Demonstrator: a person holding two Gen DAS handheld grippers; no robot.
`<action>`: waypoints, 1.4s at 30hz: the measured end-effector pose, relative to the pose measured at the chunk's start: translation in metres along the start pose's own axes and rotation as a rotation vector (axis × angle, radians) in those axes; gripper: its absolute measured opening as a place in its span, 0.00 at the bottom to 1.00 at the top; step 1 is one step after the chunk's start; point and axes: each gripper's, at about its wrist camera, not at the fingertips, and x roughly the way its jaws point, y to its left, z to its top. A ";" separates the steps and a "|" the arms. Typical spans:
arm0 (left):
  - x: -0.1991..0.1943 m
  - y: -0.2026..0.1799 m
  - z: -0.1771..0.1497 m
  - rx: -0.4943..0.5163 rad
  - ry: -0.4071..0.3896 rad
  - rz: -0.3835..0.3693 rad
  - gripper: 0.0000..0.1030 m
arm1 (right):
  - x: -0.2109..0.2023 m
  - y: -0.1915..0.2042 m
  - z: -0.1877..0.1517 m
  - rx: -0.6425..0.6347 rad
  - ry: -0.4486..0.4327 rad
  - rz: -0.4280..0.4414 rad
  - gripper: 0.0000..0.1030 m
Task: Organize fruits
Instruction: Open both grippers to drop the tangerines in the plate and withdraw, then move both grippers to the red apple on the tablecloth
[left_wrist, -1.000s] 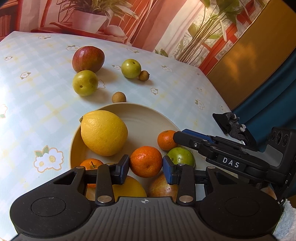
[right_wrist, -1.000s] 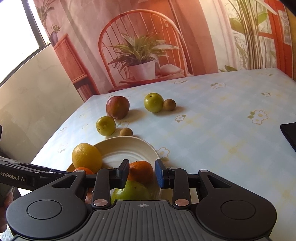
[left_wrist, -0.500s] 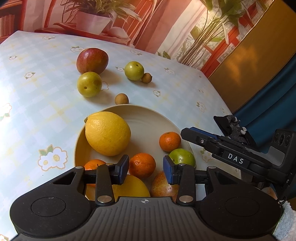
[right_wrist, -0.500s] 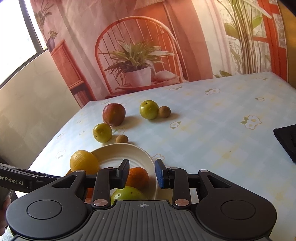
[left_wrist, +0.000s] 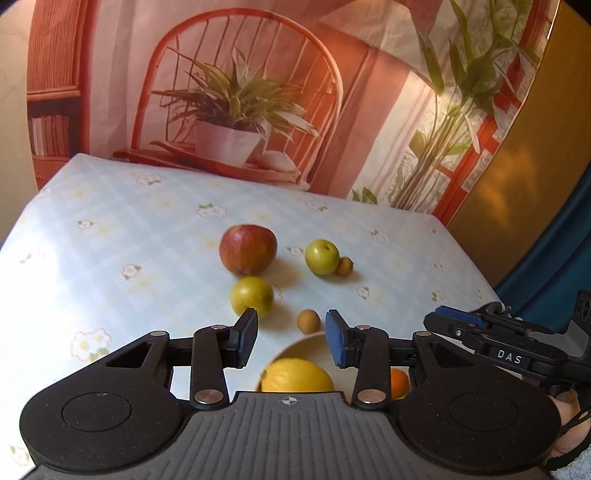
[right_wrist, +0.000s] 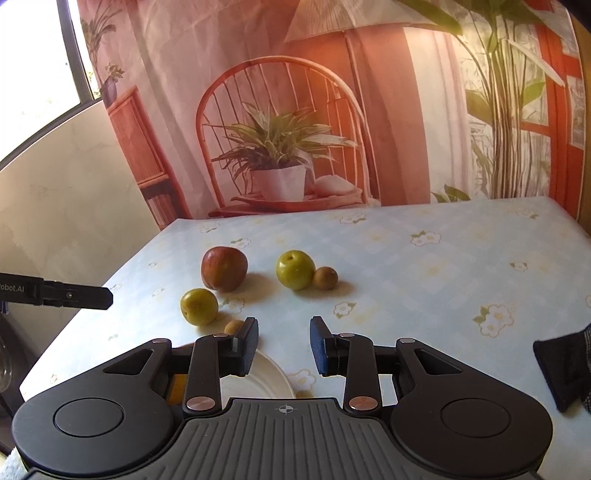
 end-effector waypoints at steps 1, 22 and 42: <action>-0.002 0.004 0.005 0.001 -0.011 0.010 0.41 | 0.002 0.000 0.005 -0.006 -0.001 0.003 0.29; 0.125 0.054 0.087 -0.135 0.091 0.085 0.41 | 0.116 0.023 0.045 -0.067 0.166 0.019 0.29; 0.141 0.067 0.073 -0.116 0.177 -0.021 0.45 | 0.169 0.064 0.046 -0.170 0.258 0.101 0.46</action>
